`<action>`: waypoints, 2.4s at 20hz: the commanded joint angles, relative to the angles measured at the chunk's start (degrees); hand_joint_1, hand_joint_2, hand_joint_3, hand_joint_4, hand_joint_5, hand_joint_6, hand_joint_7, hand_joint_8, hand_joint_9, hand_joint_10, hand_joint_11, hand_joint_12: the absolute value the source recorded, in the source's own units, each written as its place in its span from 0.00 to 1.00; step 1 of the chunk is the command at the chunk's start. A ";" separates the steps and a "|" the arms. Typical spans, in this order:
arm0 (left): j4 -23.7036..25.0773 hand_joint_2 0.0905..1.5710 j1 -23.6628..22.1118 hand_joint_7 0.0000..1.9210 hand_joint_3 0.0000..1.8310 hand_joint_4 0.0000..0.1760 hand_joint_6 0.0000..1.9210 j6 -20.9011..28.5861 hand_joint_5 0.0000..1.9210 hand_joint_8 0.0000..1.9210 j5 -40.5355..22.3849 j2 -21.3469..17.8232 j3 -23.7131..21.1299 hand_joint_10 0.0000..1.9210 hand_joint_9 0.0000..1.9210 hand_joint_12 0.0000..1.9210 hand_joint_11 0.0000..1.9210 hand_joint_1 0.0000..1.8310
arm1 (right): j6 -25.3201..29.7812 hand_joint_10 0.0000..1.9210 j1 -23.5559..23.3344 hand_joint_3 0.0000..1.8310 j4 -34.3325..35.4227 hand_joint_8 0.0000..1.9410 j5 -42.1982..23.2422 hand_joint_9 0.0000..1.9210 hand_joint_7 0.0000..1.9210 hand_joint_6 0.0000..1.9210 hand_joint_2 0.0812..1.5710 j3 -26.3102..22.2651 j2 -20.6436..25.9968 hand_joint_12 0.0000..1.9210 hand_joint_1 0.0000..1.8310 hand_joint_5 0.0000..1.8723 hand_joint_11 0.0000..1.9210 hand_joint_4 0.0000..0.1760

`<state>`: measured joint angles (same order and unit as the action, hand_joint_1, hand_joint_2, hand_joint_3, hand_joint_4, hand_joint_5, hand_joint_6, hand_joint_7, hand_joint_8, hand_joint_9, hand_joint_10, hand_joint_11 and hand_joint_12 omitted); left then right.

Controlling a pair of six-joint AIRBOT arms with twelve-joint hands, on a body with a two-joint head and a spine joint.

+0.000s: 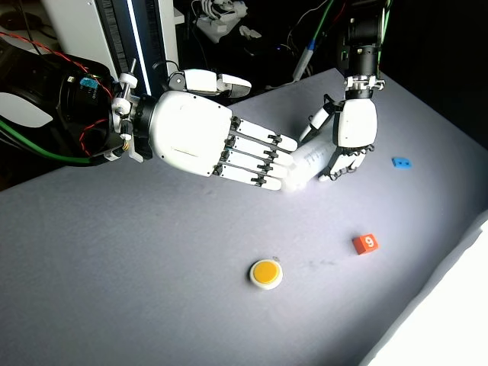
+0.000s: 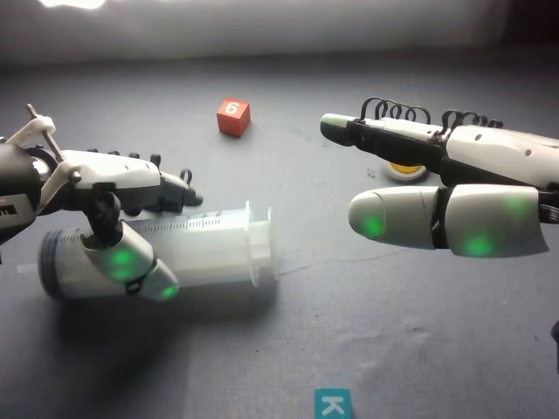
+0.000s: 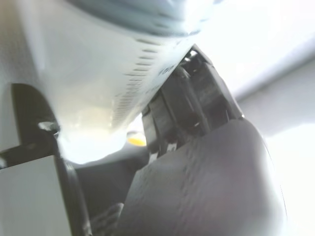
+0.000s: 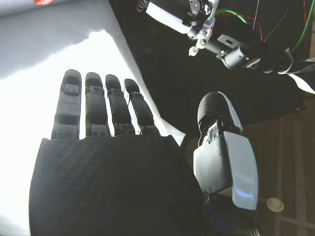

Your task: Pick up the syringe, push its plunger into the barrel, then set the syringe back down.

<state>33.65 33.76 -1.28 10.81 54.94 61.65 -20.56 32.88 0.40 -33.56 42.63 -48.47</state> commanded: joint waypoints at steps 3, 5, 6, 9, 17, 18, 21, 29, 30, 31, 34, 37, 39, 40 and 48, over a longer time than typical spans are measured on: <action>0.46 0.54 -0.41 0.00 0.00 0.00 0.00 0.12 0.00 0.00 -3.22 0.00 -0.07 0.00 0.00 0.19 0.00 0.26 | 0.14 0.00 -0.50 0.00 -0.12 0.00 -7.57 0.00 0.00 0.00 0.74 -0.09 0.04 0.00 0.00 0.00 0.00 0.00; 0.48 0.52 -0.74 0.00 0.00 0.00 0.00 0.12 0.00 0.00 -3.80 -0.63 -0.53 0.00 0.00 0.13 0.00 0.24 | 0.14 0.00 -0.48 0.00 -0.16 0.00 -7.71 0.00 0.00 0.00 0.74 -0.09 0.02 0.00 0.00 0.00 0.00 0.00; 1.01 0.51 -0.76 0.00 0.00 0.00 0.00 0.12 0.00 0.00 -5.33 -0.96 -0.55 0.00 0.00 0.14 0.00 0.26 | 0.14 0.00 -0.47 0.00 -0.16 0.00 -7.81 0.00 0.00 0.00 0.74 -0.09 0.02 0.00 0.00 0.00 0.00 0.00; 1.59 0.51 -1.55 0.00 0.00 0.00 0.00 0.11 0.00 0.00 -7.50 -2.75 -1.30 0.00 0.00 0.12 0.00 0.28 | 0.14 0.00 -0.46 0.00 -0.20 0.00 -8.00 0.00 0.00 0.00 0.74 -0.09 0.00 0.00 0.00 0.00 0.00 0.00; 11.71 0.50 -6.51 0.00 0.00 0.00 0.00 0.11 0.00 0.00 -23.68 -10.18 -3.88 0.00 0.01 0.16 0.00 0.23 | 0.14 0.00 -0.41 0.00 -0.89 0.00 -8.94 0.00 0.00 0.00 0.75 -0.08 0.00 0.00 0.00 0.00 0.00 0.00; 13.42 0.51 -6.65 0.05 0.00 0.00 0.01 0.11 0.02 0.01 -25.68 -10.95 -3.93 0.01 0.04 0.22 0.00 0.21 | 0.15 0.00 -0.40 0.00 -1.05 0.00 -9.16 0.00 0.00 0.00 0.75 -0.08 0.00 0.00 0.00 0.01 0.00 0.00; 18.27 0.57 -6.59 0.25 0.01 0.00 0.06 0.10 0.16 0.10 -35.09 -14.32 -4.51 0.12 0.23 0.58 0.00 0.16 | 0.47 0.01 -0.05 0.00 -2.99 0.02 -11.01 0.08 0.11 0.01 0.76 -0.08 0.01 0.12 0.00 0.12 0.00 0.00; 26.37 0.68 -6.04 0.88 0.00 0.00 1.00 0.04 0.82 1.00 -57.10 -24.00 -7.99 1.00 0.86 1.00 0.81 0.05 | 1.47 1.00 1.16 0.00 -9.06 1.00 -13.66 0.70 0.71 1.00 0.66 -0.07 0.17 1.00 0.07 0.66 0.73 0.00; 27.74 0.69 -6.28 0.91 0.00 0.19 1.00 0.04 0.85 1.00 -59.34 -24.99 -8.21 1.00 0.91 1.00 0.88 0.06 | 1.44 1.00 1.17 0.00 -9.07 1.00 -13.75 0.78 0.77 1.00 0.67 -0.07 0.18 1.00 0.01 0.75 0.81 0.44; 29.32 0.70 -6.90 0.89 0.00 0.52 1.00 0.04 0.83 1.00 -61.14 -25.58 -8.25 1.00 0.90 1.00 0.87 0.06 | 1.36 1.00 1.17 0.00 -9.11 1.00 -13.81 0.86 0.84 1.00 0.68 -0.07 0.20 1.00 0.03 0.84 0.89 0.72; 32.36 0.73 -9.58 0.84 0.01 0.99 1.00 0.04 0.77 1.00 -64.52 -27.03 -8.32 1.00 0.86 1.00 0.88 0.11 | 0.20 1.00 1.16 0.01 -10.24 1.00 -14.33 0.94 0.93 1.00 0.74 -0.07 0.20 1.00 0.15 0.95 0.99 0.55; 32.53 0.82 -10.17 0.88 0.01 1.00 1.00 -0.14 0.80 1.00 -66.71 -27.77 -8.05 1.00 0.91 1.00 0.91 0.54 | 0.21 1.00 1.37 0.03 -11.98 1.00 -14.76 0.99 0.96 1.00 0.90 -0.09 0.20 1.00 0.49 0.93 1.00 0.74; 34.58 0.83 -9.97 0.90 0.01 1.00 1.00 -1.40 0.83 1.00 -69.51 -27.83 -7.12 1.00 0.93 1.00 0.94 0.65 | 0.46 1.00 1.56 0.02 -12.81 1.00 -14.75 0.98 0.95 1.00 0.91 -0.08 0.21 1.00 0.57 0.91 1.00 0.83; 34.94 0.83 -9.81 0.91 0.01 1.00 1.00 -1.53 0.84 1.00 -70.06 -27.93 -6.95 1.00 0.93 1.00 0.93 0.64 | 0.54 1.00 1.56 0.02 -12.92 1.00 -14.74 0.97 0.94 1.00 0.92 -0.08 0.21 1.00 0.56 0.90 1.00 0.85; 37.34 0.82 -9.29 0.89 0.01 0.80 1.00 -1.24 0.83 1.00 -75.98 -28.44 -5.90 1.00 0.91 1.00 0.88 0.65 | 0.20 1.00 1.38 0.02 -12.95 1.00 -15.11 0.97 0.93 1.00 0.93 -0.11 0.17 1.00 0.54 0.91 1.00 0.97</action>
<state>75.85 25.06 -2.46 -62.41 26.85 55.64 -20.67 34.59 -13.13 -41.76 42.70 -48.53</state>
